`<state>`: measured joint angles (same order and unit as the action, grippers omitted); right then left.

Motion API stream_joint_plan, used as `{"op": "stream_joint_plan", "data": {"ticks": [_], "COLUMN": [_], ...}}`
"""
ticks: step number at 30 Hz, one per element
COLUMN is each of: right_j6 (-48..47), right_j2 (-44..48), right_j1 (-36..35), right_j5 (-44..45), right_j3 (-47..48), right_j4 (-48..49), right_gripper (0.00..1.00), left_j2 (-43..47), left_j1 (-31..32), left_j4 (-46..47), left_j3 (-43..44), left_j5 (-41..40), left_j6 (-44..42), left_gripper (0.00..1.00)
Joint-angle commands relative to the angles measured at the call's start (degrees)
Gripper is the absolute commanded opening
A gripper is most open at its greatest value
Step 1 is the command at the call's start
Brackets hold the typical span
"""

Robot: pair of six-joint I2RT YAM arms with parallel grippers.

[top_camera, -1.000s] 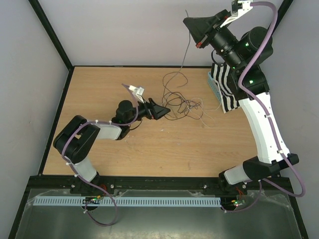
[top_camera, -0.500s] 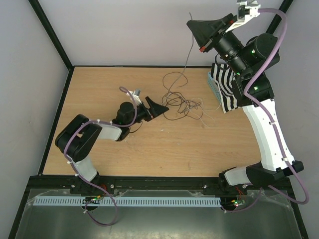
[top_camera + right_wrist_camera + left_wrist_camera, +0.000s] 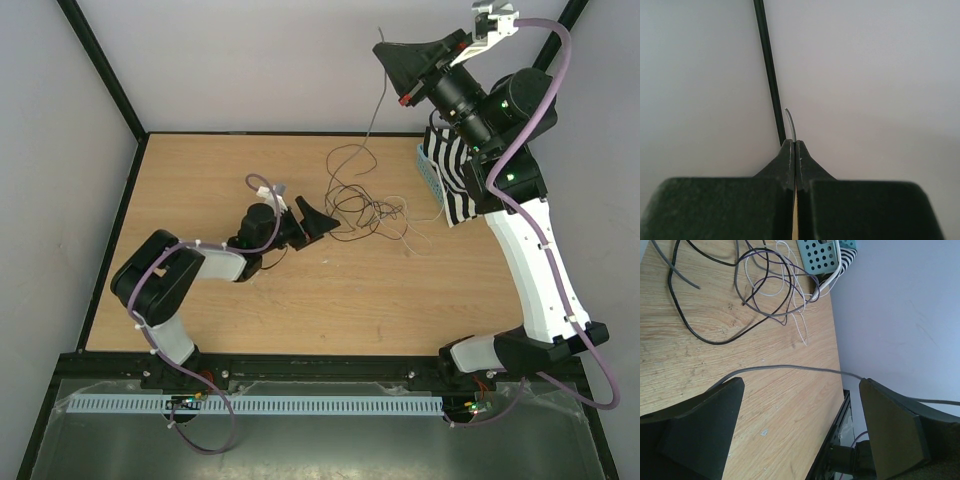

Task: Zip-tie the wires
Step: Straighten the cable at the center of the board.

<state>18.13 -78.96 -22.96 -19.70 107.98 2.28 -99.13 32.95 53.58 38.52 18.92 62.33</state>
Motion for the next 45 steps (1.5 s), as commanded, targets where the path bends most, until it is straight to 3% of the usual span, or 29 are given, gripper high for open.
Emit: {"op": "stream_joint_plan", "data": {"ticks": [1,19,26,32,39,45], "right_j6": [1.41,8.29,9.43,7.91,14.3,14.73], "right_j2": [1.34,5.68,7.81,7.94,7.13,4.75], "right_j1": [-0.28,-0.33,-0.33,-0.33,-0.74,-7.04], "right_j5": [-0.41,-3.6,-4.71,-5.35,-10.84,-9.02], "right_j3": [-0.9,-10.68,-15.8,-18.75,-26.93,-33.09], "right_j4": [3.89,10.42,12.73,10.15,16.41,19.12], "right_gripper": [0.0,0.0,0.0,0.0,0.0,0.0], "left_j2": [-1.67,-7.28,-8.45,-0.21,15.85,29.4], "left_j1": [0.9,2.2,2.22,-0.55,-5.52,-7.65], "left_j4": [-2.07,-9.02,-9.4,-13.37,-24.8,-35.76], "left_j3": [3.14,10.92,12.62,6.27,-2.56,-6.3], "left_j5": [0.19,-6.85,-5.7,-10.03,-19.64,-28.73], "left_j6": [2.3,6.1,5.57,-2.15,-10.26,-16.09], "left_gripper": [0.99,0.99,0.99,0.99,0.99,0.99]}}
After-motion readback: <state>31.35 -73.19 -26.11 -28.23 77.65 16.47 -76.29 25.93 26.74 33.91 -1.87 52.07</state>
